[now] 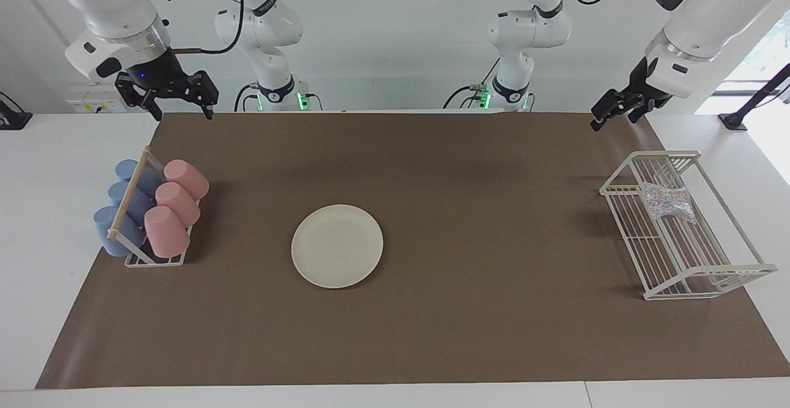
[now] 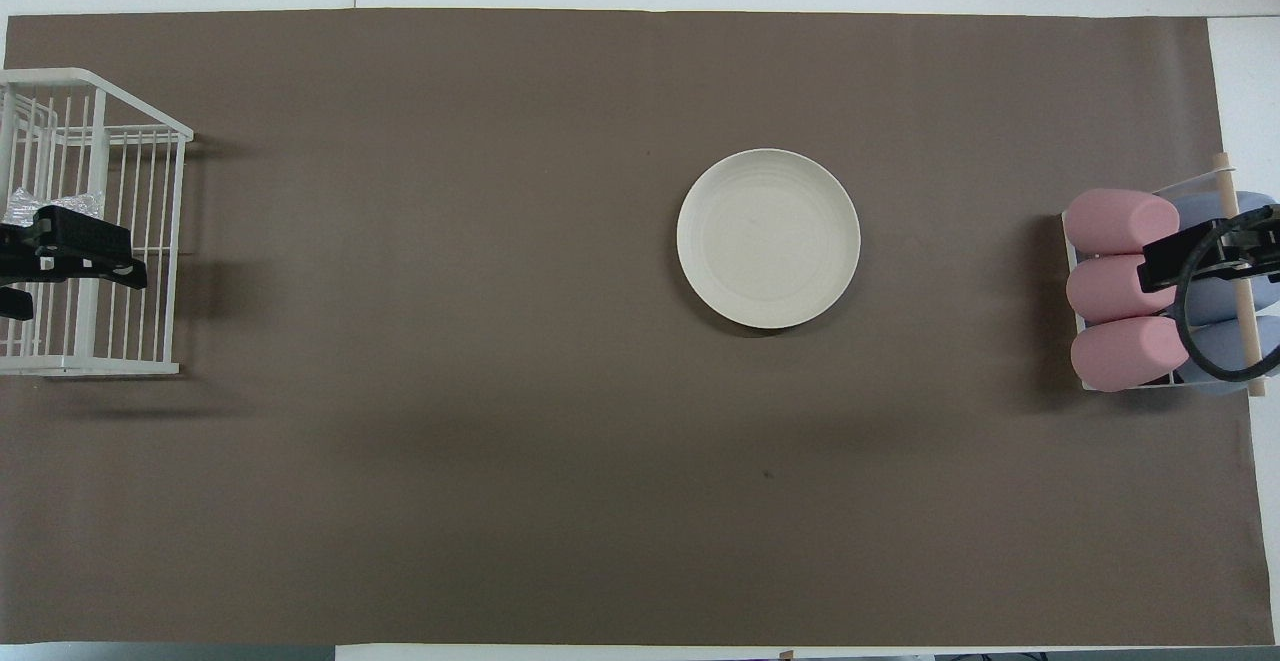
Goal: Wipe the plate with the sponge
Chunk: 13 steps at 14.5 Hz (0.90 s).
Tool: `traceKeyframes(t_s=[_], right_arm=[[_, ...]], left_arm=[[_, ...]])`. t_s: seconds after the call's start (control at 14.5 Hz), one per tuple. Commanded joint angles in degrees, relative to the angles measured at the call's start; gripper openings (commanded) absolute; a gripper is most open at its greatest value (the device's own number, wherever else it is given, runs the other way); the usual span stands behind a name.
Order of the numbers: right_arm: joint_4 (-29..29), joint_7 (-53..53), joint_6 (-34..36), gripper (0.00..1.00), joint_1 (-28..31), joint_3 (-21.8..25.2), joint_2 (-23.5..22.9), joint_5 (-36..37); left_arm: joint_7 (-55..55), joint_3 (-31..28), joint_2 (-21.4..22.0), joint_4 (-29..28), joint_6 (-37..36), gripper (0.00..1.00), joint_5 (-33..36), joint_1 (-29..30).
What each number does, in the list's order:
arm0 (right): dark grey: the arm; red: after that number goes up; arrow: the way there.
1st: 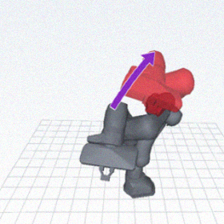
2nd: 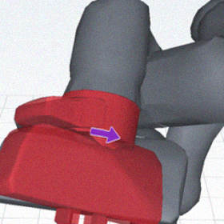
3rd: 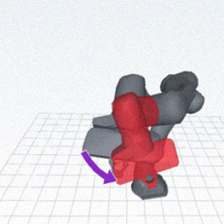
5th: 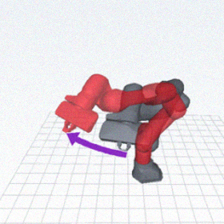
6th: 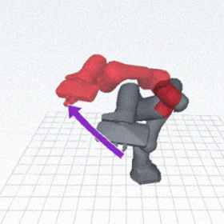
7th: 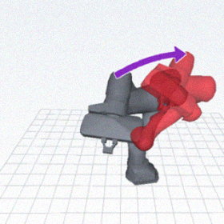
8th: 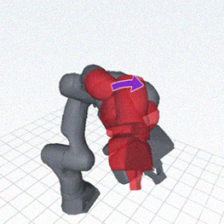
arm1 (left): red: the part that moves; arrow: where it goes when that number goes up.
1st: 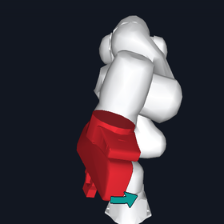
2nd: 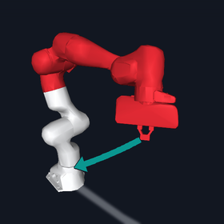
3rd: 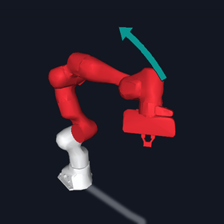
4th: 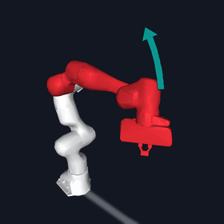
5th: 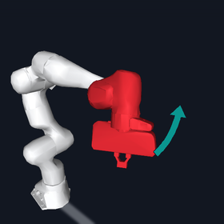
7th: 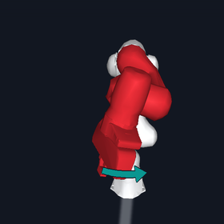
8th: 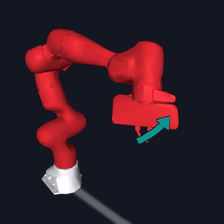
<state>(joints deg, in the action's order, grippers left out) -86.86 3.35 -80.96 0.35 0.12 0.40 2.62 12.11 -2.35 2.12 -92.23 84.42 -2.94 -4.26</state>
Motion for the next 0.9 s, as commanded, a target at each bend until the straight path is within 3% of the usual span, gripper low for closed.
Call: traceKeyframes(t_s=[0.0,0.83], right_arm=[[-1.38,0.78,-0.77,1.0,0.18,-0.03,1.18,-0.78],[-1.38,0.78,-0.6,1.0,0.09,-0.03,1.18,-0.78]], left_arm=[[0.19,0.07,0.43,-0.14,0.48,1.0,-0.05,0.13],[0.28,0.07,0.34,-0.4,1.98,1.0,1.95,0.22]])
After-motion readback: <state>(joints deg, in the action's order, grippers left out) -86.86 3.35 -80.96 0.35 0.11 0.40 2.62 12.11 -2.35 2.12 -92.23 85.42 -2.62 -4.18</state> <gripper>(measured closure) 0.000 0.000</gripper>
